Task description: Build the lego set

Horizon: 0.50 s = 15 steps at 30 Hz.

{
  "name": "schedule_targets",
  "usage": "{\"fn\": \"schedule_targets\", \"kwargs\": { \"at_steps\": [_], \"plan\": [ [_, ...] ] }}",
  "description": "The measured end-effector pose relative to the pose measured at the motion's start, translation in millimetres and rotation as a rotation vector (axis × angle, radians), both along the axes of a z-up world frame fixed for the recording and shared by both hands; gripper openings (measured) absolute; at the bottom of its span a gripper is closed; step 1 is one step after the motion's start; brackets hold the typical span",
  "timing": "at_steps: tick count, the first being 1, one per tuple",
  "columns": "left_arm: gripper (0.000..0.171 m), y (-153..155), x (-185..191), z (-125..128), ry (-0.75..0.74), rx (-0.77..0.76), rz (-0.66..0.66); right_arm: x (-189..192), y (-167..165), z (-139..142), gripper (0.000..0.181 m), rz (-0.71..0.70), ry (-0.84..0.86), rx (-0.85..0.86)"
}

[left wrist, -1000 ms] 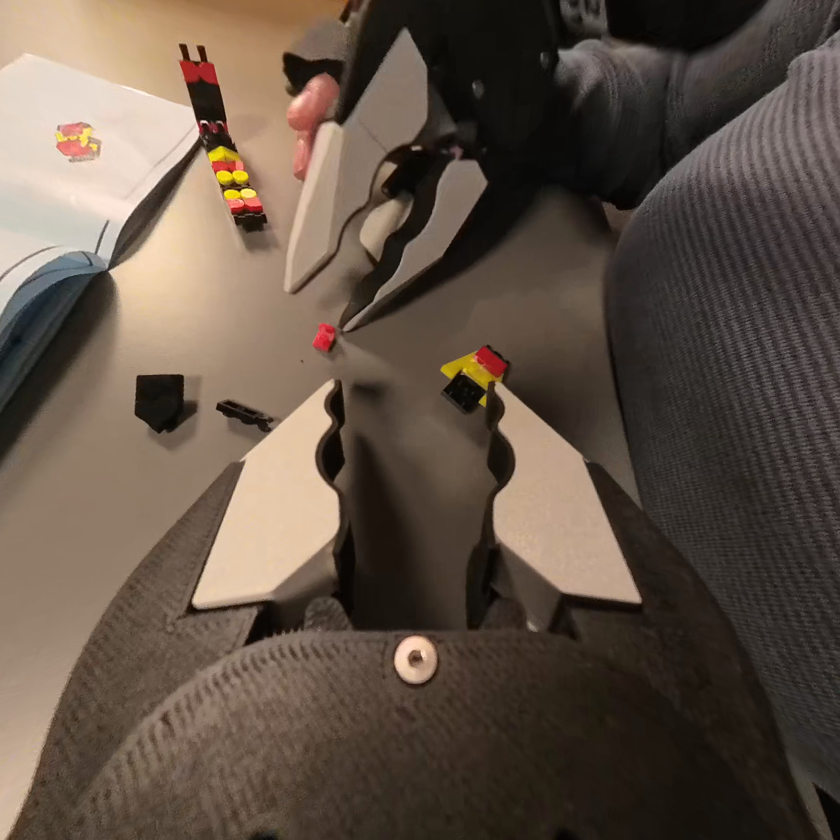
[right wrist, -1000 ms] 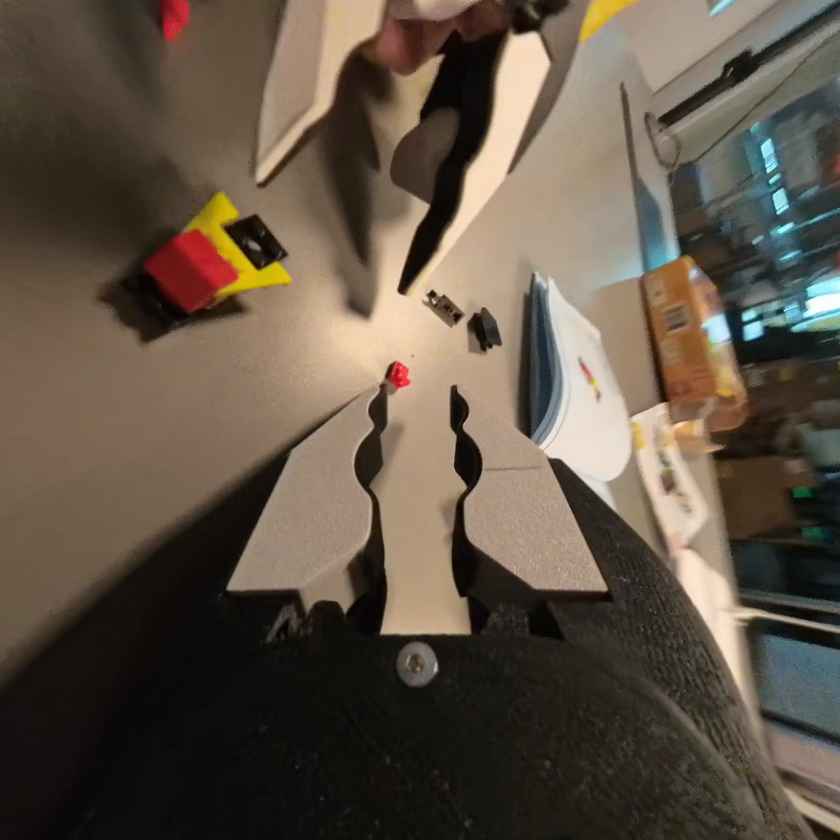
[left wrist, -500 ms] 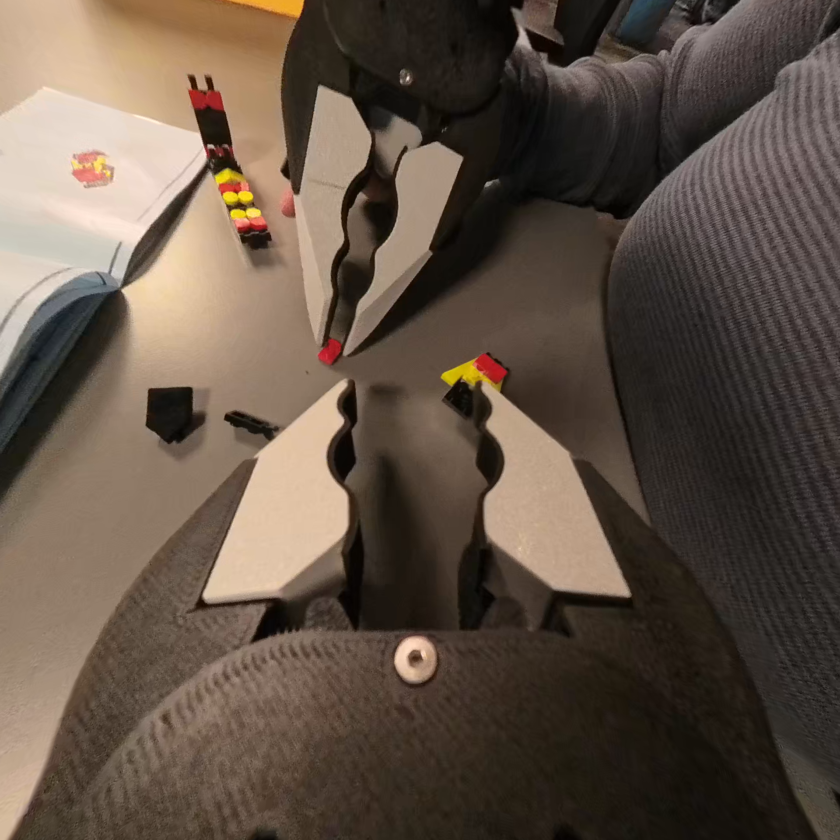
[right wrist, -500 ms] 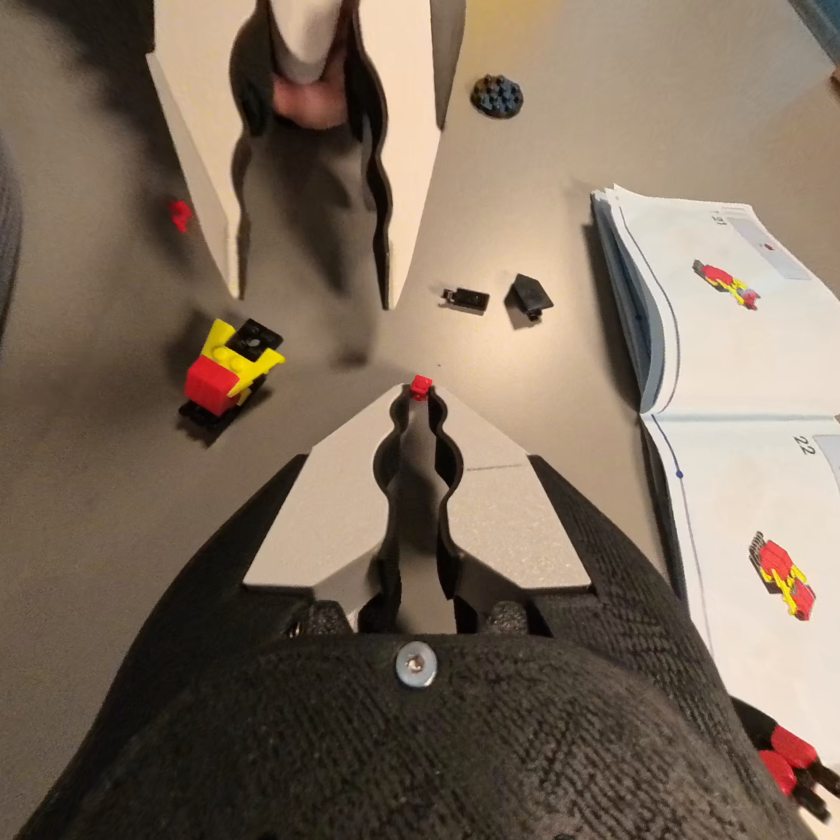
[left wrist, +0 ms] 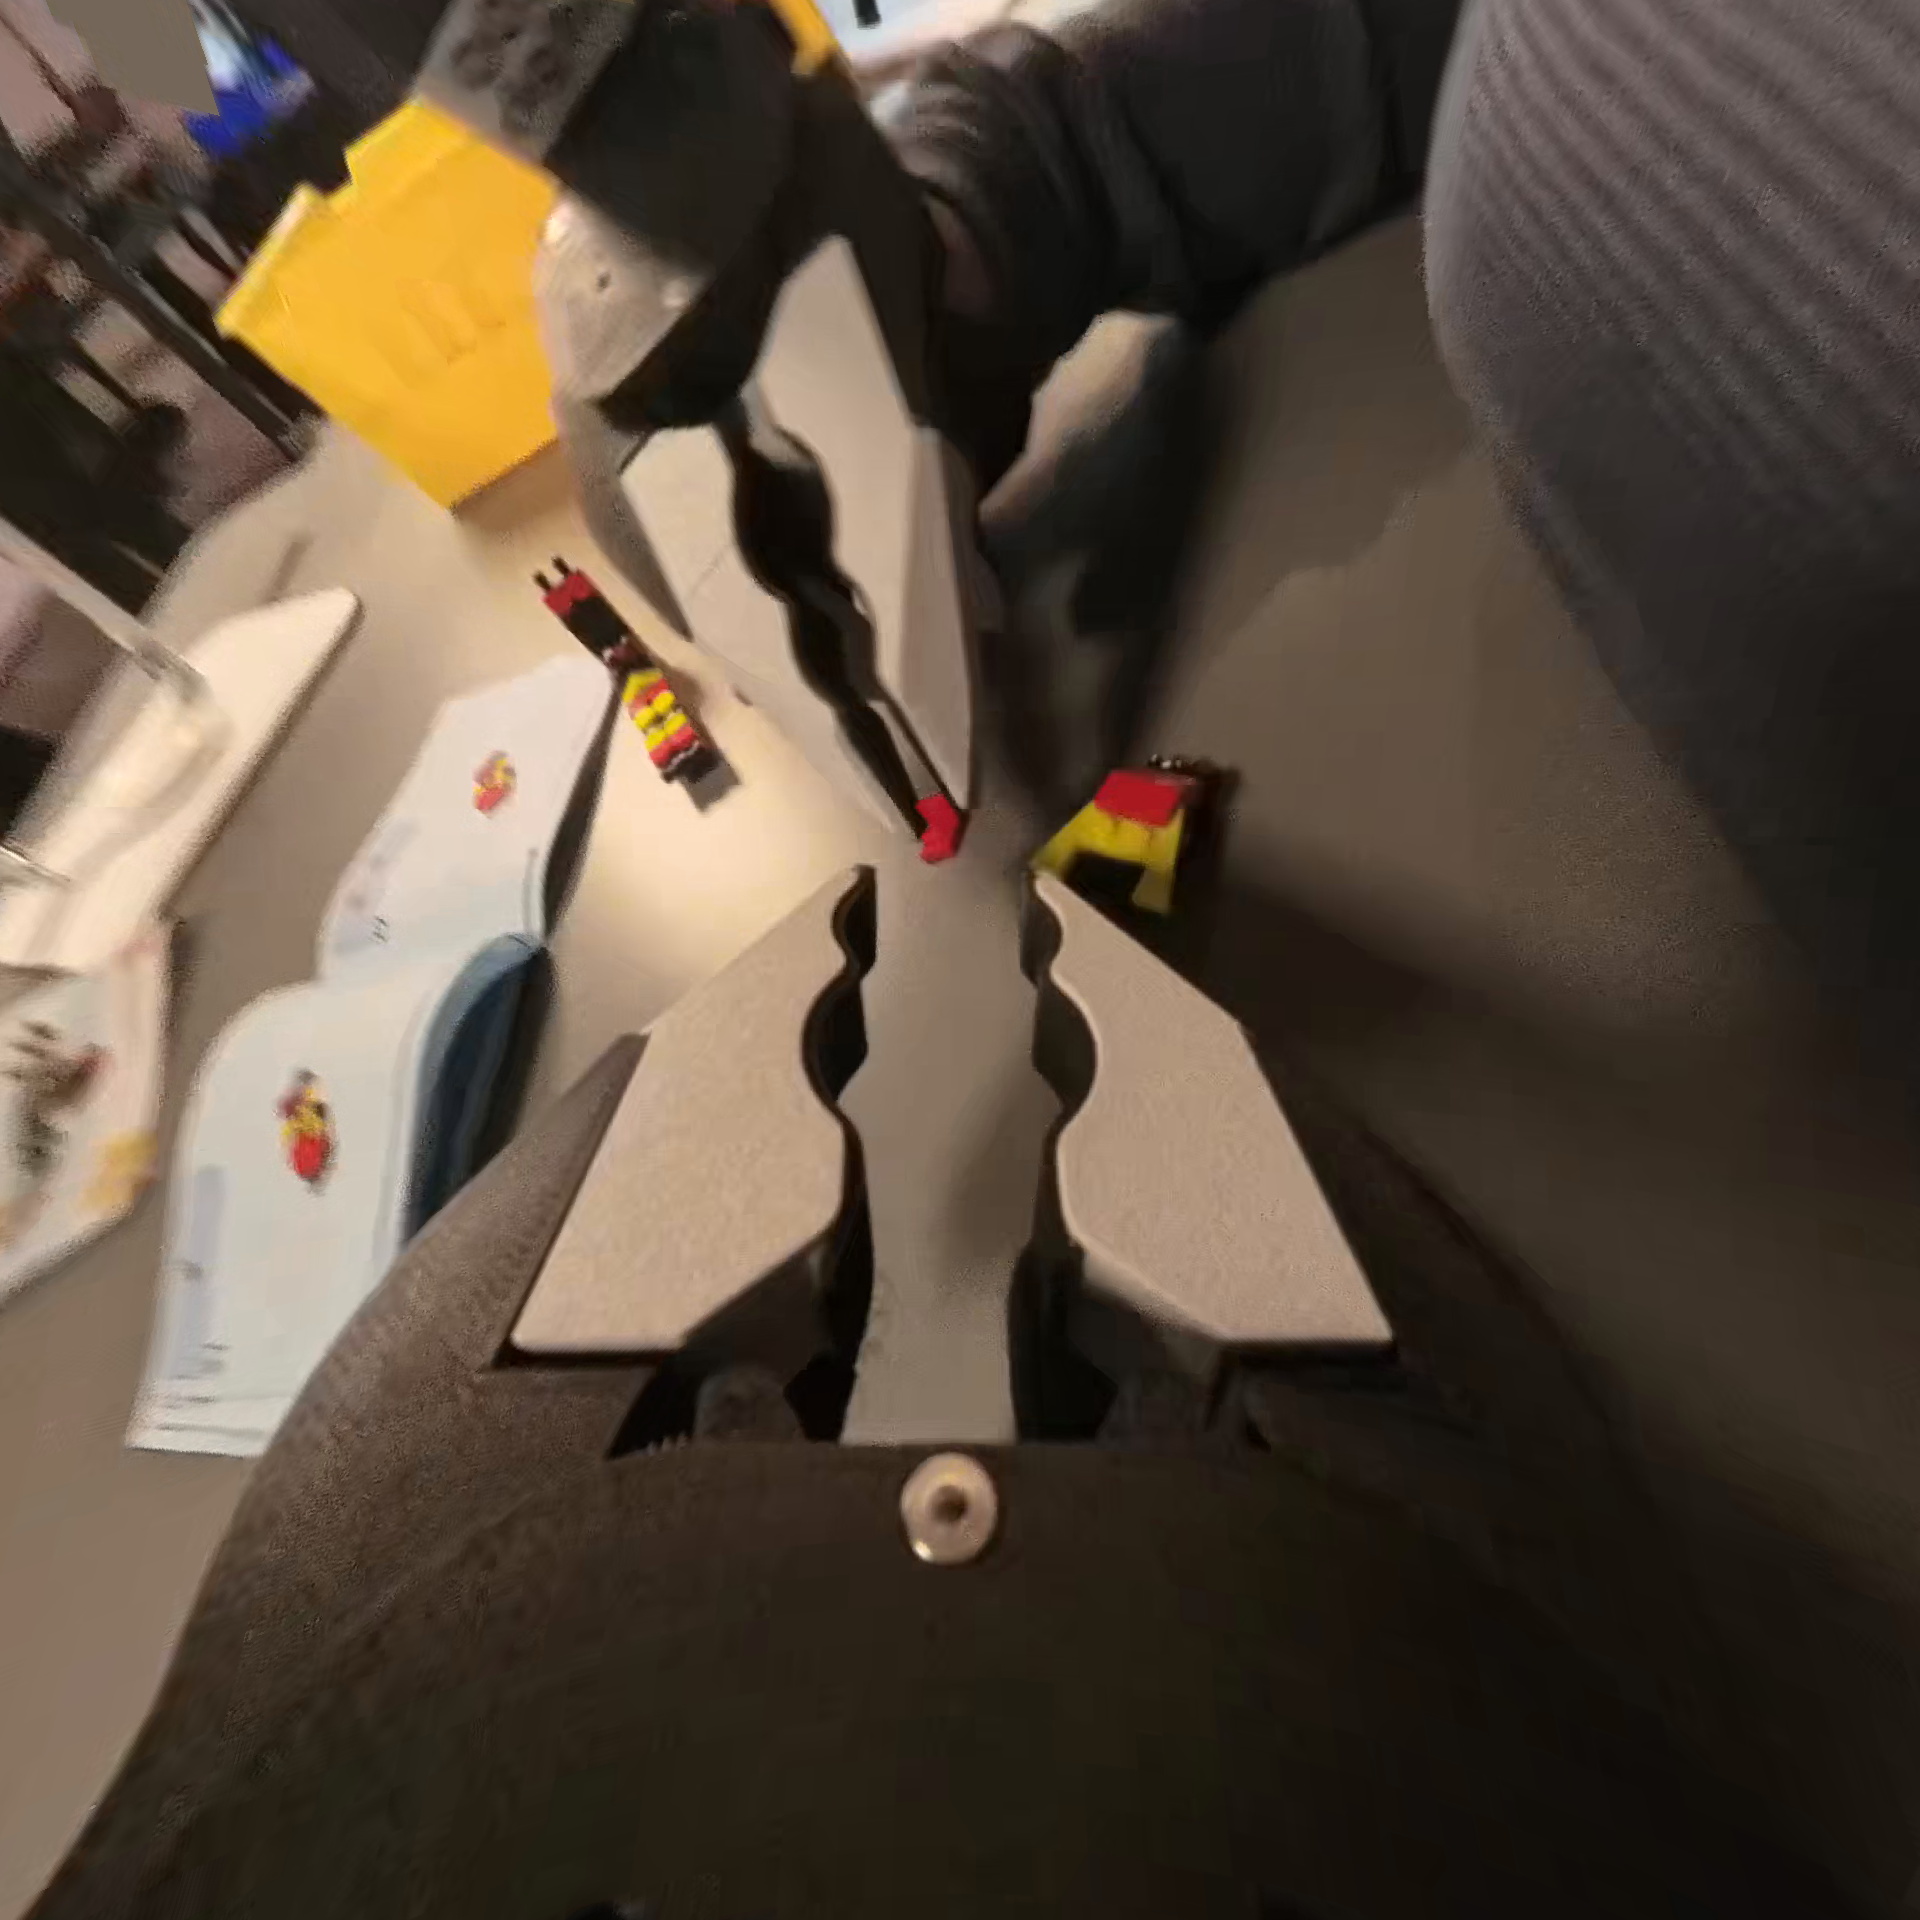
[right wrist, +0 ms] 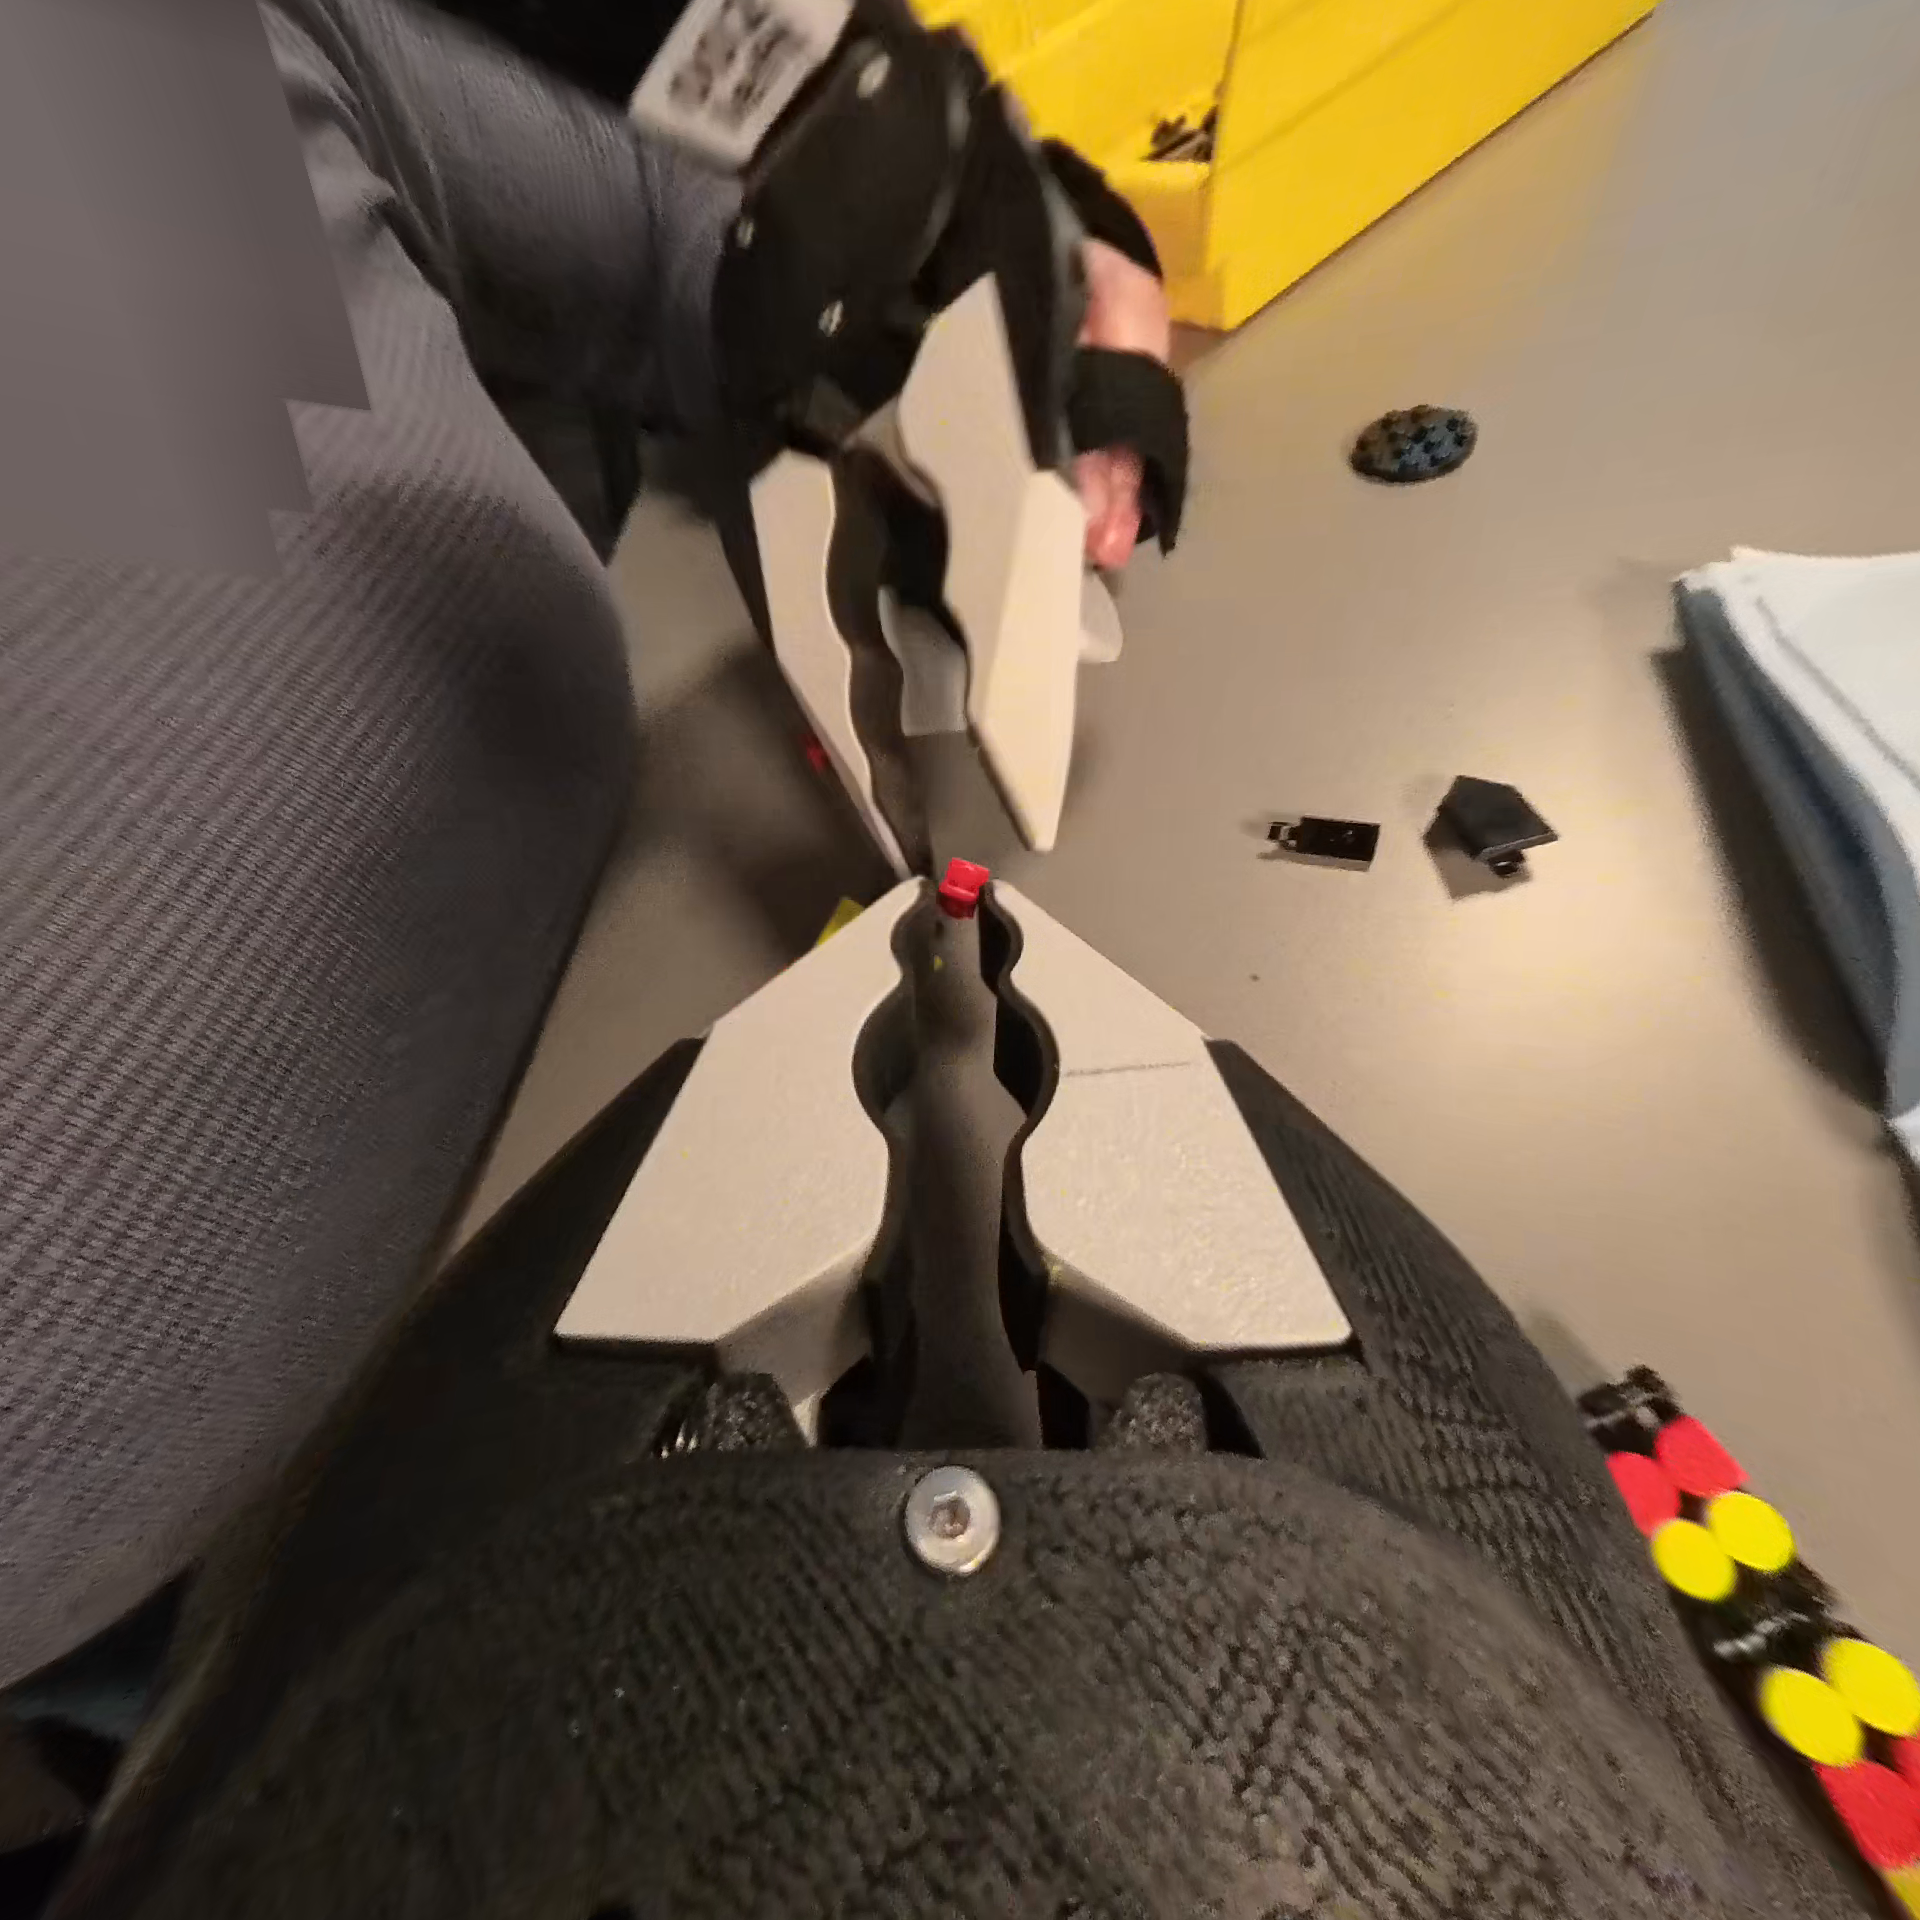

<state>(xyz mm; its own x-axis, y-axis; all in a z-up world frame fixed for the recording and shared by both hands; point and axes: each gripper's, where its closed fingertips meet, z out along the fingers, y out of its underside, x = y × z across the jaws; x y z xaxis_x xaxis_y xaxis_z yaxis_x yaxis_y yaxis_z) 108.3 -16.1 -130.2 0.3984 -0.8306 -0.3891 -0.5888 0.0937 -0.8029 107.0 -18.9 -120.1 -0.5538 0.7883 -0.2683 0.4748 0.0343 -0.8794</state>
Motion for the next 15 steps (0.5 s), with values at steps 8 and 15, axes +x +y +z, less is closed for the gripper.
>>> {"fn": "schedule_targets", "kwargs": {
  "at_steps": [8,15],
  "plan": [
    [0.022,0.5,6.3,12.4,0.136,0.385,0.014,-0.7,1.7,2.9,0.005,-0.014,-0.034,-0.102],
    [0.004,5.1,3.9,5.1,0.177,0.331,0.040,-3.0,3.6,3.6,0.007,-0.036,-0.027,-0.105]
  ]
}}
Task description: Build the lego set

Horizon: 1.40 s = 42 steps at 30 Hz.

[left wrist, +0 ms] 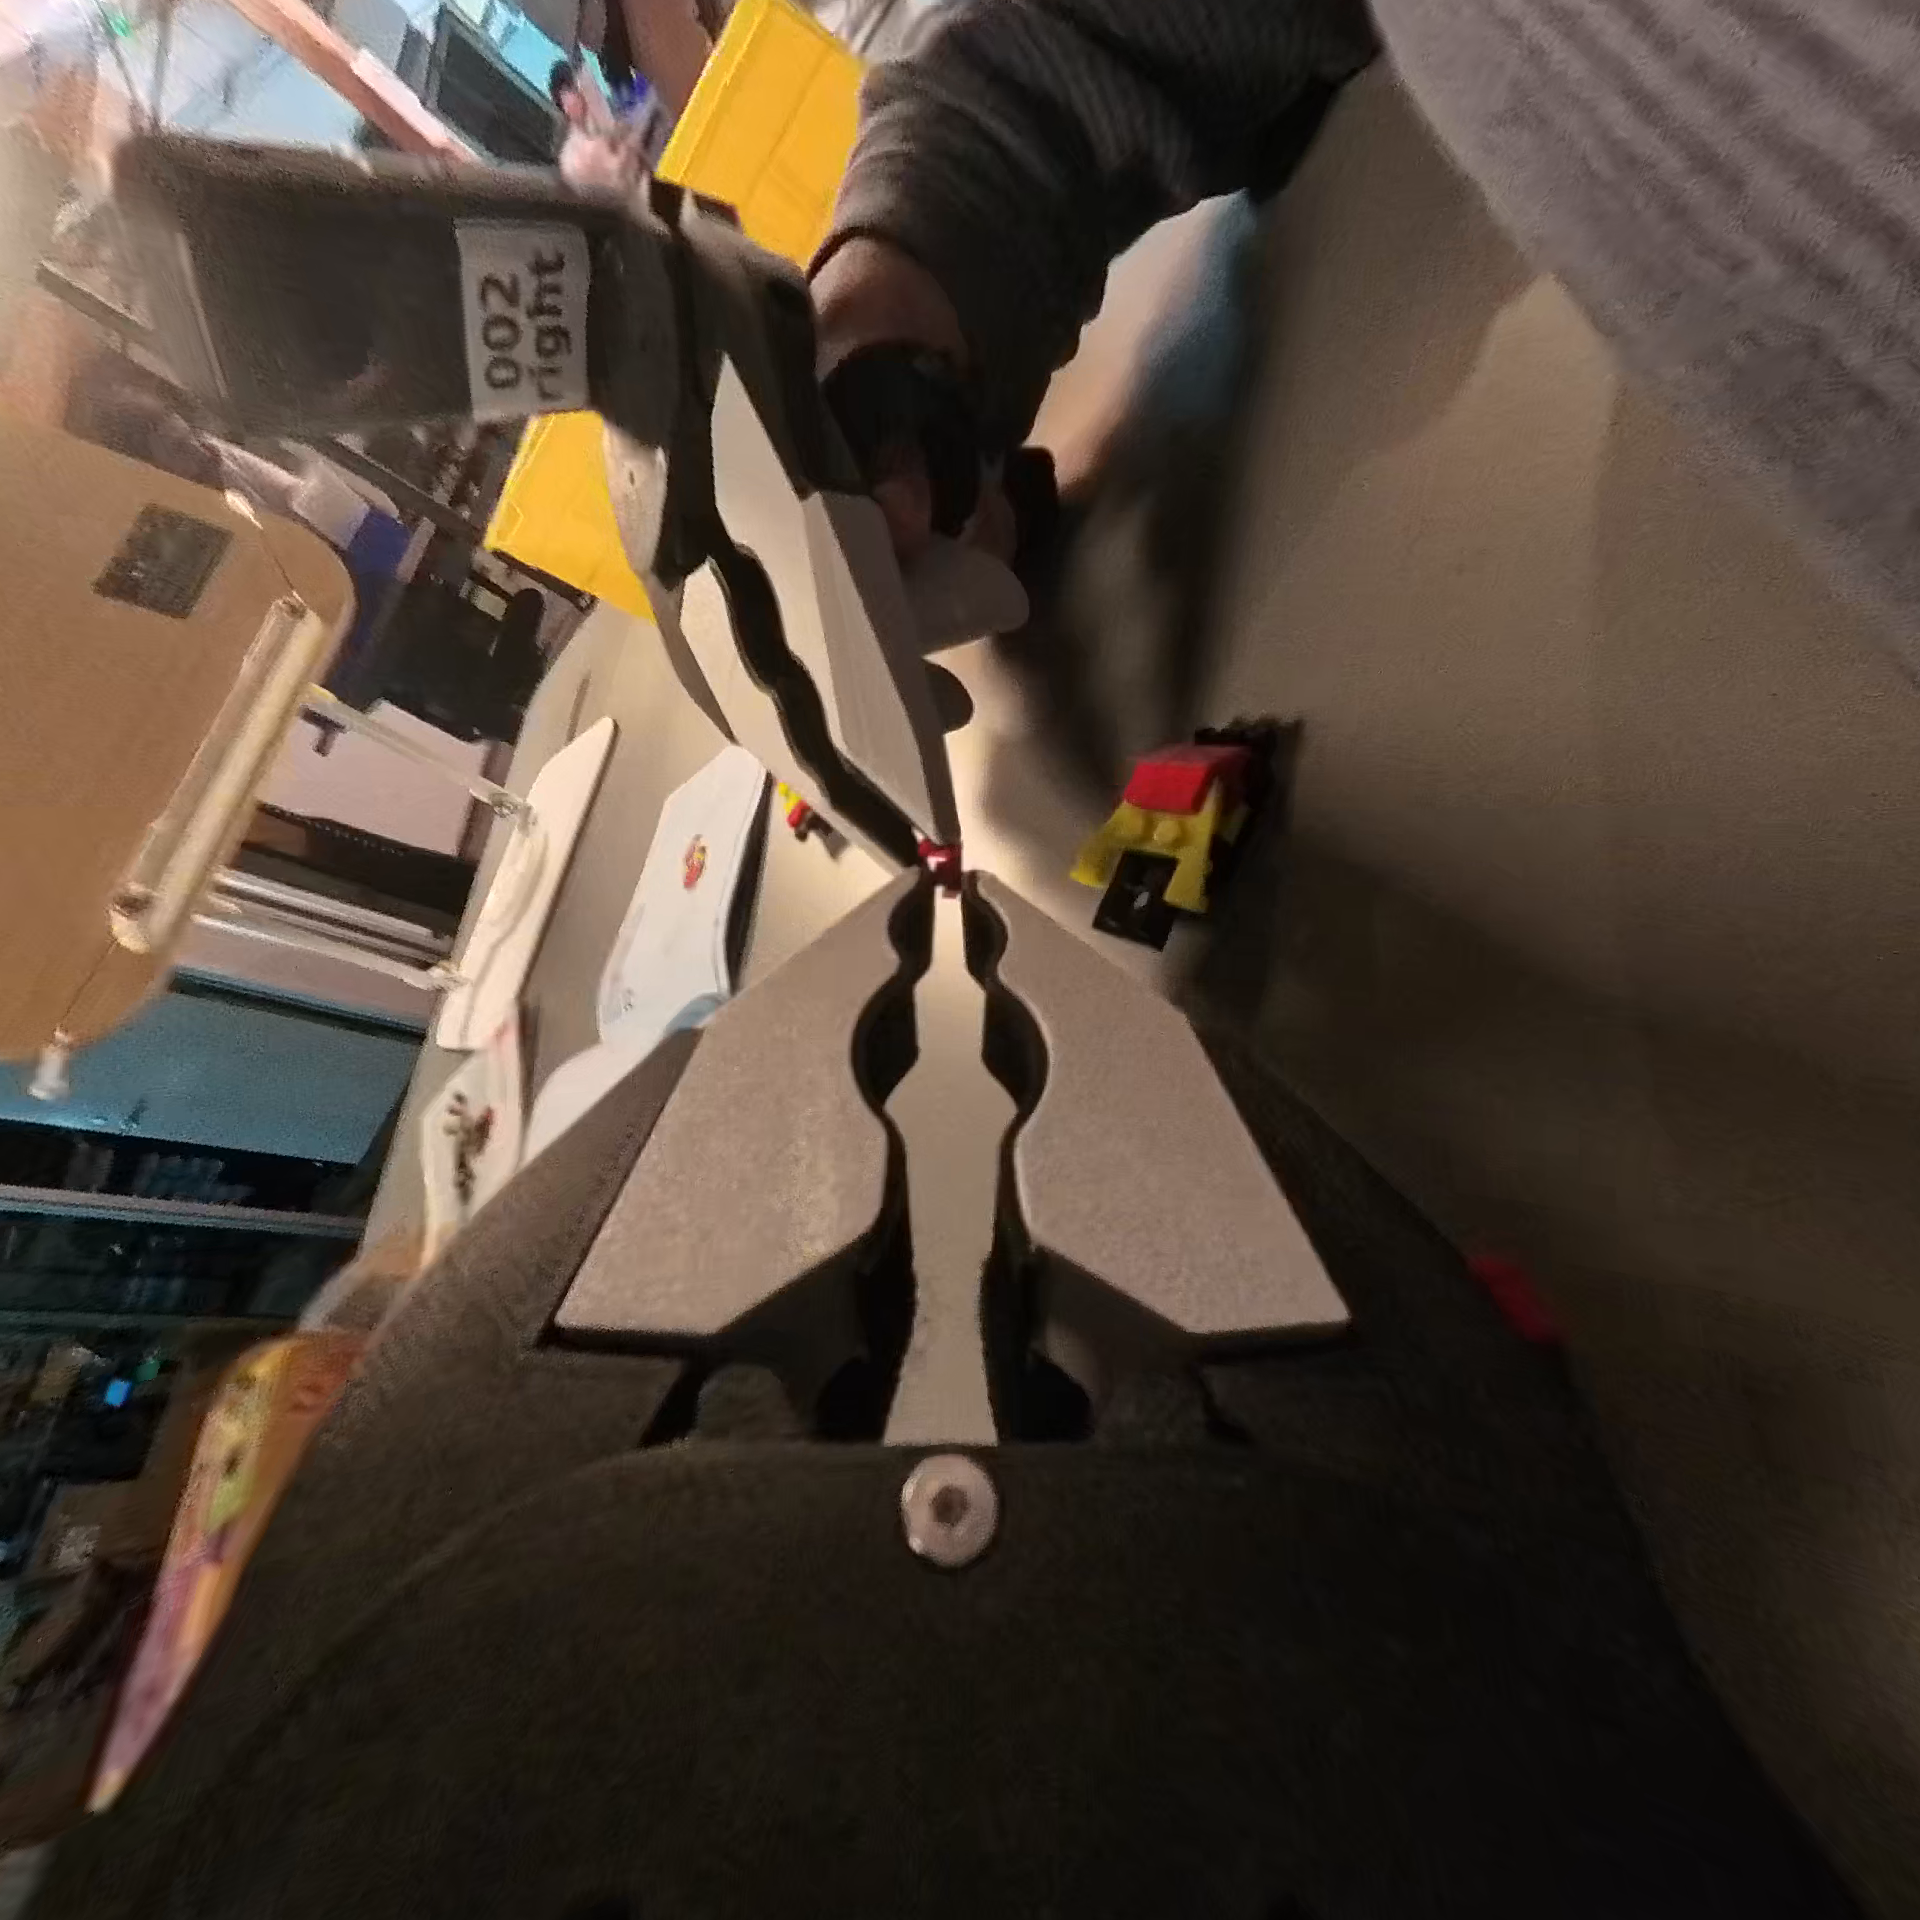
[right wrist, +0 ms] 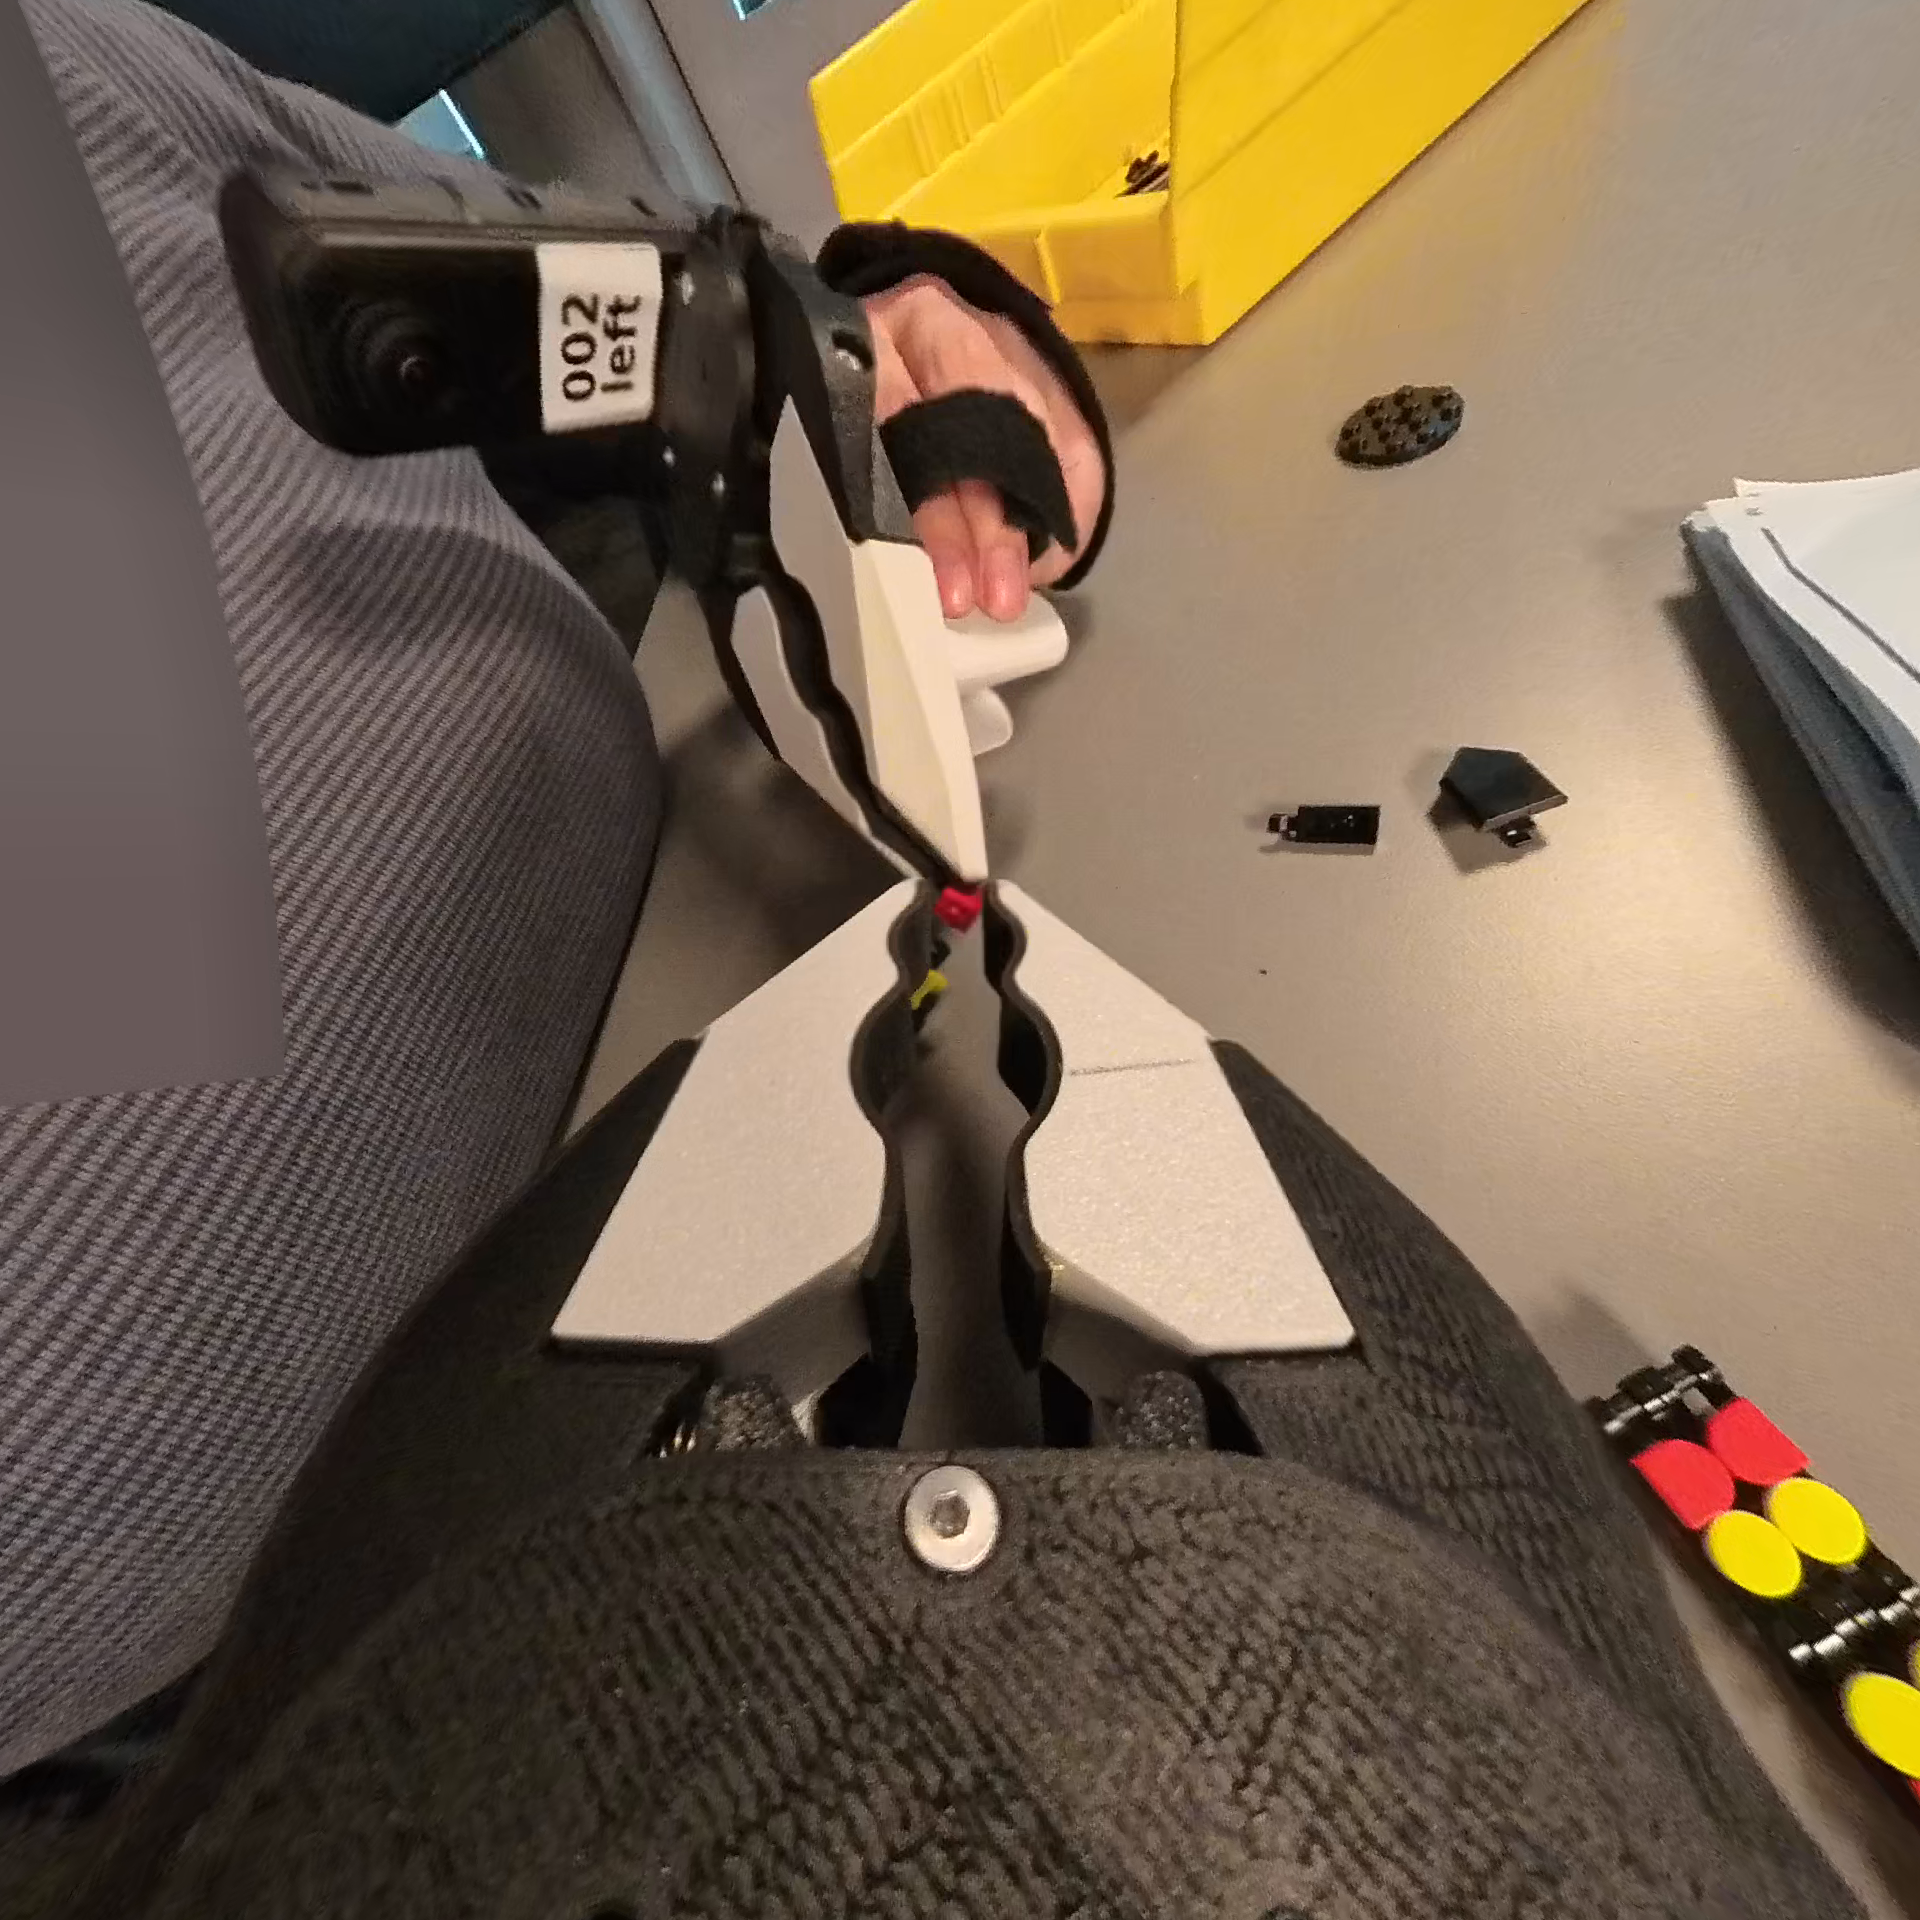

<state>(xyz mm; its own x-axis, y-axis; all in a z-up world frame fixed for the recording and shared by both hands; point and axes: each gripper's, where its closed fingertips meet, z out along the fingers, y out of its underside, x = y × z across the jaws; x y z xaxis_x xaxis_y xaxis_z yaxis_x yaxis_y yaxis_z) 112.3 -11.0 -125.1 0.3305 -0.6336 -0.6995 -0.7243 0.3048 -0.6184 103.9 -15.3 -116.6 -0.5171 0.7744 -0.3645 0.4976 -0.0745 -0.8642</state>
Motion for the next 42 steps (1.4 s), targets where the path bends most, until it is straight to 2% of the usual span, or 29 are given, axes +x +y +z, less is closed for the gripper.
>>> {"fn": "schedule_targets", "kwargs": {
  "at_steps": [3,4,9,12,18,21,23,29,31,33,35,37,42],
  "plan": [
    [0.003,6.1,-5.1,-3.3,-0.063,-0.158,0.071,-1.8,7.3,5.5,0.029,-0.033,0.063,0.062],
    [0.003,8.6,-7.4,-5.4,-0.094,-0.232,0.099,-1.2,9.6,8.4,0.032,-0.037,0.094,0.098],
    [0.003,9.0,-11.2,-23.3,-0.252,-0.661,0.185,-0.6,22.0,14.7,0.031,-0.083,0.170,0.252],
    [0.004,6.2,-12.2,-32.5,-0.312,-0.825,0.205,-1.3,22.9,10.0,0.030,-0.084,0.154,0.251],
    [0.010,5.3,-12.9,-34.0,-0.299,-0.827,0.206,-1.1,22.0,1.0,0.031,-0.067,0.133,0.280],
    [0.033,7.1,-15.5,-33.5,-0.297,-0.800,0.225,0.4,23.0,0.1,0.031,-0.059,0.143,0.296],
    [0.042,4.6,-19.3,-32.0,-0.289,-0.779,0.215,2.8,26.0,-3.1,0.032,-0.052,0.151,0.334],
    [0.050,-23.1,7.4,-2.8,-0.285,-0.685,-0.084,7.5,24.3,-2.3,0.033,-0.017,0.191,0.369],
    [0.050,-30.1,16.8,-6.9,-0.248,-0.676,-0.140,8.8,20.5,-2.8,0.035,0.006,0.200,0.379],
    [0.049,-29.8,16.9,-21.9,-0.190,-0.726,-0.109,10.9,15.0,-2.0,0.037,0.038,0.219,0.387],
    [0.040,-31.4,17.2,-28.4,-0.169,-0.771,-0.102,13.2,8.2,0.6,0.039,0.073,0.249,0.392],
    [0.030,-31.4,17.0,-28.5,-0.175,-0.789,-0.100,15.6,2.3,2.1,0.042,0.105,0.274,0.411],
    [0.026,-23.1,11.6,-23.2,-0.243,-0.796,-0.051,23.0,-9.2,3.0,0.054,0.170,0.333,0.529]
  ]
}}
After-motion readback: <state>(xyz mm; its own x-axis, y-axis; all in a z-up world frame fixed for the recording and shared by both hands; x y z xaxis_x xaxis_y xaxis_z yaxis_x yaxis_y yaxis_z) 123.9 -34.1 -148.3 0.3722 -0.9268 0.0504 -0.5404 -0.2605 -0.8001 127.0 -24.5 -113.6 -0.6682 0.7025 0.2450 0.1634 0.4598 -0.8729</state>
